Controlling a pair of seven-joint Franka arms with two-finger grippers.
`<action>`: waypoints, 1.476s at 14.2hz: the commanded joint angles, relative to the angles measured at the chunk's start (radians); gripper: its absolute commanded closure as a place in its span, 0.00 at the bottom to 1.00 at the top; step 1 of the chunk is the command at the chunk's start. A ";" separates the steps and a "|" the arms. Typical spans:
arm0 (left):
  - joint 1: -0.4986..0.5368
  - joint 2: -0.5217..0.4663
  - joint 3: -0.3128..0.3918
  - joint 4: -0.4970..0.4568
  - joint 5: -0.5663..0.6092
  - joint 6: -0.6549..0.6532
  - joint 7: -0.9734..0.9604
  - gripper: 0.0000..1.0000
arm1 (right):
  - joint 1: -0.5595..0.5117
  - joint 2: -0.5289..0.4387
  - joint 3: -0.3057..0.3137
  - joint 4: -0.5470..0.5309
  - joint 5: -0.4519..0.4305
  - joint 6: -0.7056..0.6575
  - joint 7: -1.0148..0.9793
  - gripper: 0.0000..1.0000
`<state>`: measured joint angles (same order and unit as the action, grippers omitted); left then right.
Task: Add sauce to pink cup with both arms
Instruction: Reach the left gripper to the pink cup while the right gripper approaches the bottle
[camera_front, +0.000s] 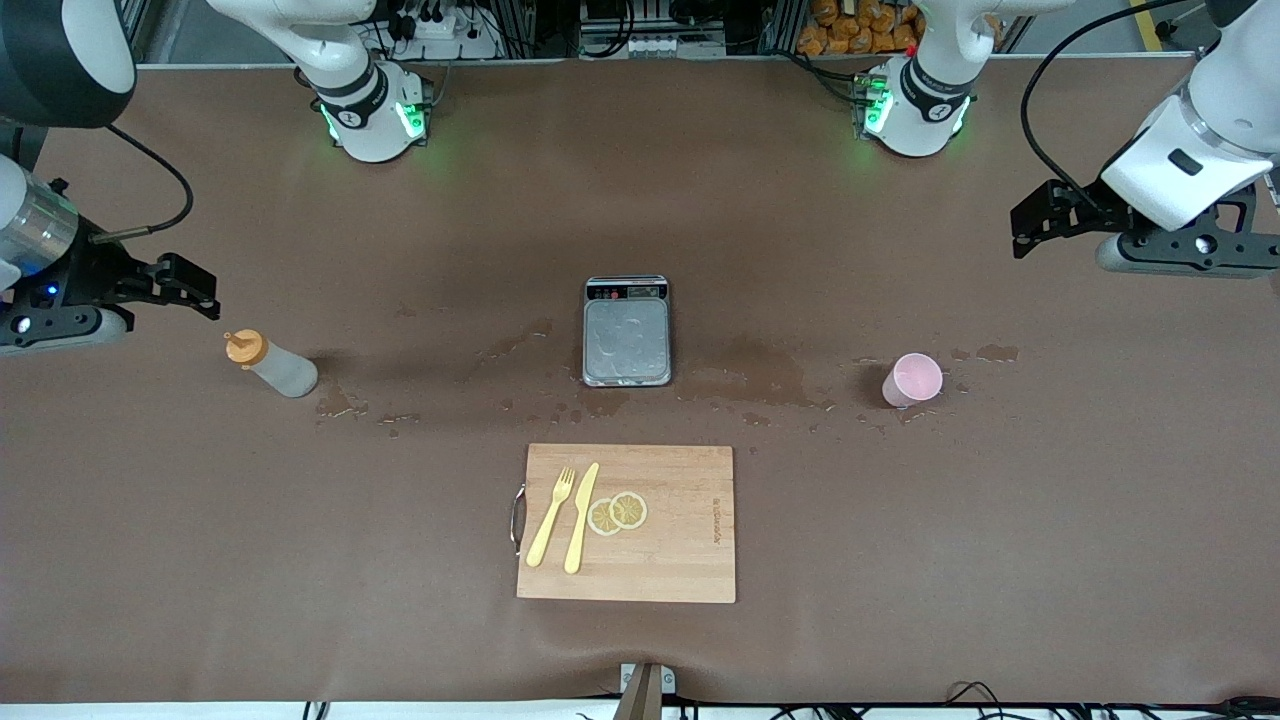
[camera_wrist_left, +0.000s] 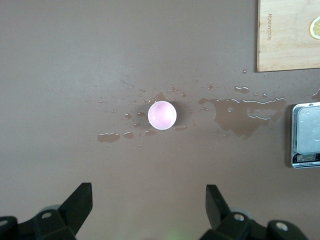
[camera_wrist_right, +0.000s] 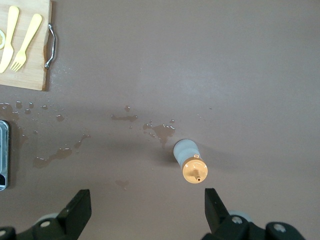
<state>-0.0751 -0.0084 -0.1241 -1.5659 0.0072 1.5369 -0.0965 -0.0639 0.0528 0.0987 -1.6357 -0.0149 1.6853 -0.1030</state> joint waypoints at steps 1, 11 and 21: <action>0.008 -0.012 -0.005 0.010 0.020 -0.036 0.053 0.00 | -0.022 0.009 0.015 0.011 -0.008 -0.010 0.000 0.00; 0.031 0.033 -0.005 0.021 0.007 -0.024 0.040 0.00 | -0.022 0.009 0.015 0.017 -0.008 -0.009 -0.004 0.00; 0.089 0.159 -0.006 -0.075 0.005 0.041 0.032 0.00 | -0.148 0.058 0.015 0.062 0.007 -0.009 -0.001 0.00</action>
<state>-0.0175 0.1405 -0.1229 -1.6080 0.0072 1.5453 -0.0625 -0.1536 0.0689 0.0975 -1.6082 -0.0151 1.6882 -0.1030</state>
